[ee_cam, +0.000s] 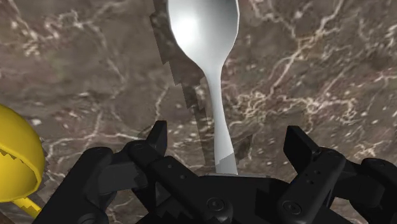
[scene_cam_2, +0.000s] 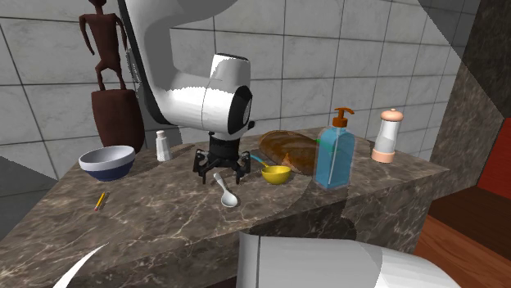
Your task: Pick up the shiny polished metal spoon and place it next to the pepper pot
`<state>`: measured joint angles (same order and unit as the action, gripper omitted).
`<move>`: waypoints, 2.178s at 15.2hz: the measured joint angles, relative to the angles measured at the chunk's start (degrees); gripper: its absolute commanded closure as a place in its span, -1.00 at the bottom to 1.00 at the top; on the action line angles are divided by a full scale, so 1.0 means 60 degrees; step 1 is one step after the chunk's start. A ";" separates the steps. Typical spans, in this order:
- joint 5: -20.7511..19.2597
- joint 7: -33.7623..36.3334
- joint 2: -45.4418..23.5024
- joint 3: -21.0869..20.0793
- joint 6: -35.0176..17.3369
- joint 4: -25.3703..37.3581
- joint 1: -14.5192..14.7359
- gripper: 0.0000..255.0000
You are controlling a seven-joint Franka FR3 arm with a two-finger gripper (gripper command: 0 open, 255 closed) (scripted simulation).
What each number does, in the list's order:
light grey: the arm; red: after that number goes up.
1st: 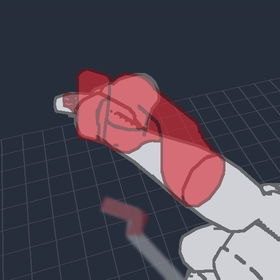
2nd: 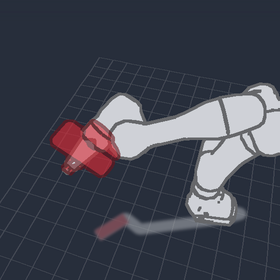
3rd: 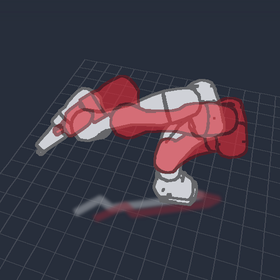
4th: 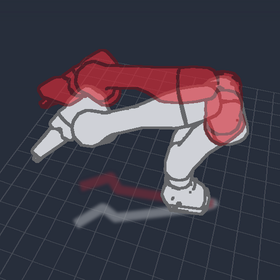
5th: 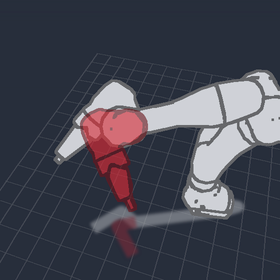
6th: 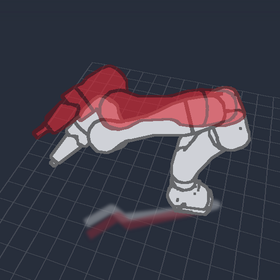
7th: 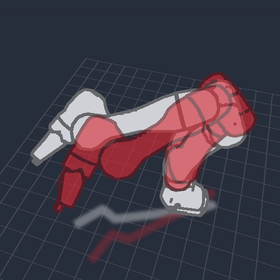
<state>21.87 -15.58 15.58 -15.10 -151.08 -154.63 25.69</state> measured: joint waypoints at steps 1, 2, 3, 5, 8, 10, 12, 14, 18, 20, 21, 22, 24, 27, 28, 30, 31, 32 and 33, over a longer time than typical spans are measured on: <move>0.0000 0.0000 0.0000 0.0000 0.0000 0.0000 0.0000 1.00; 0.0000 0.0000 0.0000 0.0000 0.0000 0.0000 0.0000 1.00; 0.0000 0.0000 0.0000 0.0000 0.0000 0.0000 0.0000 1.00; 0.0000 0.0000 0.0000 0.0000 0.0000 0.0000 0.0000 1.00; 0.0000 0.0000 0.0000 0.0000 0.0000 0.0000 0.0000 1.00; 0.0000 0.0000 0.0000 0.0000 0.0000 0.0000 0.0000 1.00; -0.0041 0.0021 0.0175 0.0027 0.0209 0.0033 -0.0024 1.00; -0.0122 0.0100 0.0370 0.0036 0.0513 0.0148 -0.0060 1.00; -0.0227 0.0242 0.0835 0.0058 0.1114 0.0292 -0.0092 1.00; -0.0298 0.0285 0.1018 0.0094 0.1429 0.0423 -0.0130 1.00; -0.0334 0.0326 0.1082 0.0096 0.1575 0.0507 -0.0145 1.00; -0.0360 0.0374 0.1171 0.0092 0.1720 0.0569 -0.0149 1.00; -0.0429 0.0447 0.1312 0.0106 0.2032 0.0745 -0.0177 1.00; -0.0507 0.0514 0.1584 0.0157 0.2501 0.0944 -0.0209 1.00; -0.0528 0.0547 0.1651 0.0161 0.2631 0.1009 -0.0213 1.00; -0.0582 0.0592 0.1784 0.0193 0.2924 0.1170 -0.0238 1.00; -0.0615 0.0620 0.1828 0.0207 0.3084 0.1287 -0.0254 1.00; -0.0638 0.0650 0.1928 0.0223 0.3258 0.1363 -0.0259 1.00; -0.0664 0.0652 0.1962 0.0247 0.3375 0.1442 -0.0275 1.00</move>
<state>17.89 -11.67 27.36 -13.62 -130.83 -145.97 24.04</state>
